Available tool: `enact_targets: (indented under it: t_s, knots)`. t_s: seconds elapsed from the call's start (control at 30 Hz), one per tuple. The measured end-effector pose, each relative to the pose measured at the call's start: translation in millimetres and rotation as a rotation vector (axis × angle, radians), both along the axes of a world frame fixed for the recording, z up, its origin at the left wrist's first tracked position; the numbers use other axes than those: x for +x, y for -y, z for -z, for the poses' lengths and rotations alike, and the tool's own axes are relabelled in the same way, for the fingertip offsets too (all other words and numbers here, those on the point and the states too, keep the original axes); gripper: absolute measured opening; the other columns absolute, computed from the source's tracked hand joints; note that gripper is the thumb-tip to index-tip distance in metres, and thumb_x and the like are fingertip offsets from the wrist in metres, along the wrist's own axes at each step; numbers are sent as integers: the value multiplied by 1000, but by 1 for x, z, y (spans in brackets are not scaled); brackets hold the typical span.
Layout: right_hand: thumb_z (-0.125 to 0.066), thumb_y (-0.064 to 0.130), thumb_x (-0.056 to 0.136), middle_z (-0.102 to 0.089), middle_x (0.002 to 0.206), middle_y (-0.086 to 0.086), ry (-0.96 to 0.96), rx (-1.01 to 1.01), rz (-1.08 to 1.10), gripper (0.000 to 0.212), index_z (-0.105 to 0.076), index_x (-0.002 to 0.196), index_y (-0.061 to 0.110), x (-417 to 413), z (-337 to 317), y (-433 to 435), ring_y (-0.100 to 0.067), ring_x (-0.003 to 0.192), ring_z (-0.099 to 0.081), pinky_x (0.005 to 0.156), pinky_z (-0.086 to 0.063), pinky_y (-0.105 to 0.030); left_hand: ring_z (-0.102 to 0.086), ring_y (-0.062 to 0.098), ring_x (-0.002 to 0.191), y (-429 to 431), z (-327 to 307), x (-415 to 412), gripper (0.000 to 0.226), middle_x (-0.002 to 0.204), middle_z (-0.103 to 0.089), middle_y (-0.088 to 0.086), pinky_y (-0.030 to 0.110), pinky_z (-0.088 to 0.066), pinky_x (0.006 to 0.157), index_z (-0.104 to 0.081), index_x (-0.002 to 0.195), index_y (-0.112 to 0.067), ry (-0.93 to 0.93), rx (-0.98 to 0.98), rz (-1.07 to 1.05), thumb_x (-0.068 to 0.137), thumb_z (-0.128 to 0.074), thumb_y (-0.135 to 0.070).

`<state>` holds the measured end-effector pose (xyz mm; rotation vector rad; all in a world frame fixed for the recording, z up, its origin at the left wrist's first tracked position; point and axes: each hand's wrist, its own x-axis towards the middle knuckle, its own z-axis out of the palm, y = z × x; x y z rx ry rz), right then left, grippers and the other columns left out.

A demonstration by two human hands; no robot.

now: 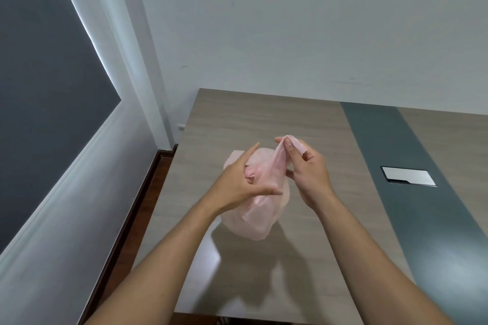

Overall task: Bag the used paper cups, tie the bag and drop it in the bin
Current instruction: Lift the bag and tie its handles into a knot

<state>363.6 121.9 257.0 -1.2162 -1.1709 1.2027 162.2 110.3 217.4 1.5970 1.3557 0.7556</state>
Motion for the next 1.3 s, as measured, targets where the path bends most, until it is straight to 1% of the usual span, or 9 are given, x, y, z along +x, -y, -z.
enact_targets:
  t_s: [0.07, 0.13, 0.23, 0.43, 0.53, 0.7, 0.87, 1.1, 1.3]
  knots:
    - [-64, 38, 113, -83, 100, -1, 2, 65, -99, 26, -84, 117, 22, -9, -11, 6, -15, 92, -83, 85, -71, -50, -73, -6, 91, 0, 3, 11, 104, 113, -79, -23, 21, -61, 88, -48, 154, -67, -58, 20, 1, 63, -99, -76]
    - [-64, 33, 114, -81, 95, -12, -13, 148, -193, 24, -83, 118, 18, -15, -22, 12, -19, 84, -84, 74, -68, -30, -65, -7, 66, -3, 3, 19, 26, 74, -74, -26, 9, -48, 64, -74, 100, -65, -3, 61, -73, 85, -94, -57]
    - [-66, 31, 113, -83, 113, 1, 107, 282, -198, 20, -82, 121, 25, -12, -31, 12, -13, 103, -81, 88, -62, -26, -48, -1, 49, -6, 9, 20, 39, 52, -60, -20, 12, -38, 52, -76, 63, -44, 66, 46, -152, 101, -84, -45]
    - [-90, 68, 82, -53, 156, 21, 546, 157, -331, 79, -50, 148, 55, 14, -20, 17, -1, 149, -48, 126, -42, -35, -50, 14, 61, -1, 0, 6, 25, 65, -65, 9, 32, -40, 60, -78, 78, -14, 33, -27, -142, 102, -77, -22]
    - [-79, 67, 93, -58, 158, 21, 570, 158, -408, 41, -70, 127, 46, 5, -7, 21, -2, 144, -58, 119, -50, -31, -54, 8, 45, 4, -1, 12, 51, 53, -63, -9, 22, -43, 44, -75, 62, -34, -47, -45, 14, 104, -59, -10]
    - [-44, 50, 118, -78, 136, 12, 142, 91, -200, 45, -71, 106, 16, -15, 5, 22, -15, 113, -81, 97, -65, -31, -63, 6, 57, 13, -4, 16, 8, 66, -70, -13, 24, -52, 55, -83, 93, -40, 194, -98, 42, 100, -86, -36]
    - [-50, 45, 118, -54, 67, 1, -417, -104, 10, 42, -59, 86, 19, -1, -2, 12, -14, 59, -58, 63, -60, -26, -22, 6, 49, 9, -4, -8, 72, 64, -24, -8, 21, -22, 44, -70, 149, -21, 822, -232, -272, 95, -67, -70]
    - [-80, 81, 81, -74, 78, 6, 573, 68, -450, 47, -79, 106, 41, -6, 10, 24, -8, 68, -69, 67, -58, -25, -30, 13, 50, 7, -30, -1, 58, 65, -26, -3, 27, -39, 55, -51, 78, -17, 1191, -272, -395, 120, -39, -56]
    - [-79, 75, 87, -82, 83, 12, 607, 2, -425, 45, -82, 97, 31, -20, 16, 22, -7, 71, -72, 69, -56, -29, -71, 22, 91, 9, -45, 0, 62, 82, -60, 4, 35, -60, 95, -67, 103, -11, 988, -152, -227, 117, -33, -61]
